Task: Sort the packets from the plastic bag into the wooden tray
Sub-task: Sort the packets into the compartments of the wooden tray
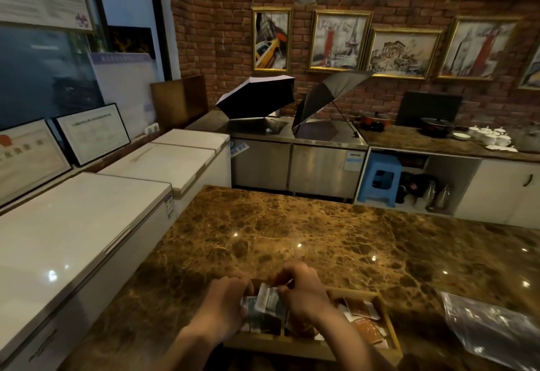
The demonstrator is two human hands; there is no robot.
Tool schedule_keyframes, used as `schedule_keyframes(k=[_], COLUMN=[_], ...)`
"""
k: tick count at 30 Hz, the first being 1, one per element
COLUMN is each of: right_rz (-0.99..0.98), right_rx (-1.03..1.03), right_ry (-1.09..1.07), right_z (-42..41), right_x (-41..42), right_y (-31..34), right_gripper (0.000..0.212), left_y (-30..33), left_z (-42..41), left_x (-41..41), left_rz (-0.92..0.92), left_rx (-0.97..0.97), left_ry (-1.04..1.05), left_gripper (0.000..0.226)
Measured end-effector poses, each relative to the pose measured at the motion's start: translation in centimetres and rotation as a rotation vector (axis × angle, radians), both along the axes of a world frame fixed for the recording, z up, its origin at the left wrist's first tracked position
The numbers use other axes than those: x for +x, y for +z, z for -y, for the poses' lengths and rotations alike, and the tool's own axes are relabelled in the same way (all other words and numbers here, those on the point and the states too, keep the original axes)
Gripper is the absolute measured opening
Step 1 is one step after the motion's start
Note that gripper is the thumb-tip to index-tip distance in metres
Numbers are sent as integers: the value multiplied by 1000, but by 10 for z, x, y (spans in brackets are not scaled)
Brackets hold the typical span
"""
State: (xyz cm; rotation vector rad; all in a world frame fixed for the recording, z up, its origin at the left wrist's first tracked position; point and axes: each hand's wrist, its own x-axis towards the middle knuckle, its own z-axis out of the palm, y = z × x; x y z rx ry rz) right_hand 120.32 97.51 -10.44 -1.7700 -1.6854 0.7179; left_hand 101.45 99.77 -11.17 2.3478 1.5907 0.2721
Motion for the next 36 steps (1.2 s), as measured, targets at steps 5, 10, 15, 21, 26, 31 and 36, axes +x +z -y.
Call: schedule_keyframes(k=[5, 10, 15, 21, 26, 31, 36], right_rz=[-27, -18, -14, 140, 234, 284, 317], right_rx=[-24, -43, -58, -76, 55, 5, -4], right_ry=[8, 34, 22, 69, 17, -22, -67], right_z=[-1, -4, -7, -7, -4, 1, 11], right_x=[-9, -16, -17, -23, -15, 5, 25], right_y=[-7, -14, -13, -16, -9, 1, 10], right_gripper=[32, 31, 33, 29, 26, 37, 50], left_y=[-7, -12, -11, -3, 2, 4, 6], left_z=[5, 2, 3, -21, -32, -37, -38], left_x=[-11, -21, -20, -29, -34, -25, 0], left_rz=[-57, -27, -80, 13, 63, 79, 97], left_rx=[-1, -2, -17, 92, 106, 74, 24], left_ry=[-13, -26, -78, 8, 56, 72, 19], left_gripper=[42, 40, 35, 36, 41, 45, 52])
